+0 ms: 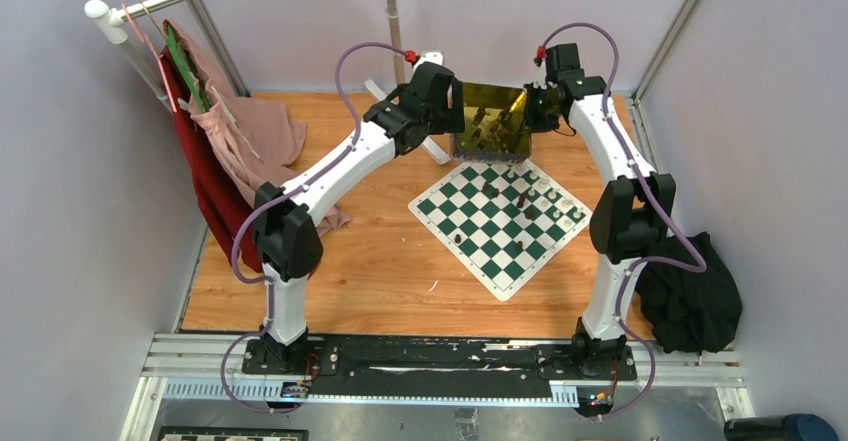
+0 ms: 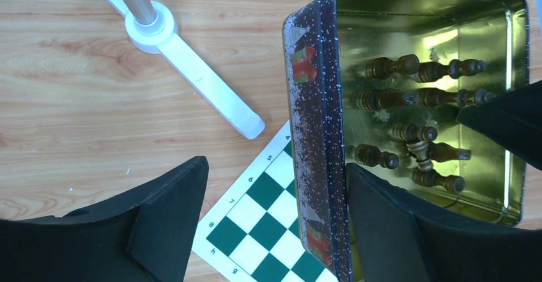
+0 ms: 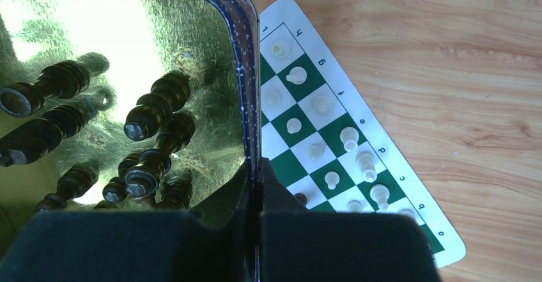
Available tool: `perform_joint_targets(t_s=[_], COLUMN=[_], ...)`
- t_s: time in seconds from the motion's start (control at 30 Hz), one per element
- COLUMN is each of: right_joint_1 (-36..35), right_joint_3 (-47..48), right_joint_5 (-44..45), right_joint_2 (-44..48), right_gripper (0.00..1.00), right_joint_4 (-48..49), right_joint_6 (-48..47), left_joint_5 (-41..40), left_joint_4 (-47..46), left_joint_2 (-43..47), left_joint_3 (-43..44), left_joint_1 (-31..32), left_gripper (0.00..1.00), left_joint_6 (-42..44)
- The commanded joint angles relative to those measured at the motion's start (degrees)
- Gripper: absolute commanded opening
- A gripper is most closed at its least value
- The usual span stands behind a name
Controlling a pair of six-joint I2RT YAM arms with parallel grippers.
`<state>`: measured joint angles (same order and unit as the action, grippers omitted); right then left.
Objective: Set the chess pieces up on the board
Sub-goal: Place the storage box at the center of the board.
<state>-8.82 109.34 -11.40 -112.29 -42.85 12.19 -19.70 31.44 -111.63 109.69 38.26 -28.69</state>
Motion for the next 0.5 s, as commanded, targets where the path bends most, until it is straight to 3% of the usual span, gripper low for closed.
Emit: perform_joint_targets(t_s=[0.0, 0.47], right_joint_1=[-1.3, -4.4], right_joint_3=[2.6, 4.8], right_joint_5=[1.8, 1.4], right_joint_2=[0.7, -0.7], right_gripper=[0.0, 0.0], right_joint_4=[0.0, -1.1], right_joint_6=[-0.6, -1.1], left_joint_5=[-1.9, -1.8], left_joint_4=[3.6, 4.2], left_joint_2=[-2.6, -6.5], left_joint_3=[2.9, 6.9], left_joint_1=[0.9, 2.2], left_gripper=[0.83, 0.82], left_joint_6=[1.3, 0.4])
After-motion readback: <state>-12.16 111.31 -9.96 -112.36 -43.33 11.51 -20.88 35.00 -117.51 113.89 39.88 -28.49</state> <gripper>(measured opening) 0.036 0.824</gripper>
